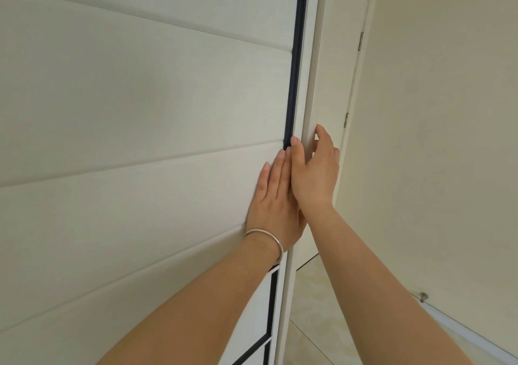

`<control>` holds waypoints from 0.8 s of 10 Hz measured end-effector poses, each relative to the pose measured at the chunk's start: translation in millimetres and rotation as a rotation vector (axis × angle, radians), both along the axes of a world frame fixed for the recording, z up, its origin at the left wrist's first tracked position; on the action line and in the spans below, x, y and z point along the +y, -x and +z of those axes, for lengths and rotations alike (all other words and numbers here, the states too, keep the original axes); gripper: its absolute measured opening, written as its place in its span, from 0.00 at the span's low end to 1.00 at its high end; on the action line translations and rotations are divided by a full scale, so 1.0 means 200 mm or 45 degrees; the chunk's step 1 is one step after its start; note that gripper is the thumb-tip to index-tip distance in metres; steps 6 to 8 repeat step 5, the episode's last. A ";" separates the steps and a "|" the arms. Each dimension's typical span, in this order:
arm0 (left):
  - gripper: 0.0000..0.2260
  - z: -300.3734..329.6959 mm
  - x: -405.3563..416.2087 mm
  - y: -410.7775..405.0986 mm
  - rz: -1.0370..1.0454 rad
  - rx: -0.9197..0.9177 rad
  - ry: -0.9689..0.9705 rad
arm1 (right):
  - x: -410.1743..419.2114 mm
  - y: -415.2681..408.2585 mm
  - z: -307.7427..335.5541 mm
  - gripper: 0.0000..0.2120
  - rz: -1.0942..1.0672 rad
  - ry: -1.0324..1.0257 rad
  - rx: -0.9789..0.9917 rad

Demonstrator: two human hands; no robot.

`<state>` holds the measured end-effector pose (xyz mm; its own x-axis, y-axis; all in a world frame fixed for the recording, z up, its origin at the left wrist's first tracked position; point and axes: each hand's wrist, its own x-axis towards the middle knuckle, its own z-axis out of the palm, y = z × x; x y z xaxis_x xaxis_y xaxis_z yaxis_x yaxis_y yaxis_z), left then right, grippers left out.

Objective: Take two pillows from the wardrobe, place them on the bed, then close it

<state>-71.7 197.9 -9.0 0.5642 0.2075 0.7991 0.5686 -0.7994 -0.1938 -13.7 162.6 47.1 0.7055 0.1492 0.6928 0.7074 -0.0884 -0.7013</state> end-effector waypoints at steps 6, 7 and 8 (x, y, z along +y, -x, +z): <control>0.20 -0.58 -0.03 0.51 -0.487 0.361 0.169 | -0.18 0.30 -0.76 0.31 0.054 0.364 0.621; 0.20 -0.58 -0.03 0.51 -0.487 0.361 0.169 | -0.18 0.30 -0.76 0.31 0.054 0.364 0.621; 0.20 -0.58 -0.03 0.51 -0.487 0.361 0.169 | -0.18 0.30 -0.76 0.31 0.054 0.364 0.621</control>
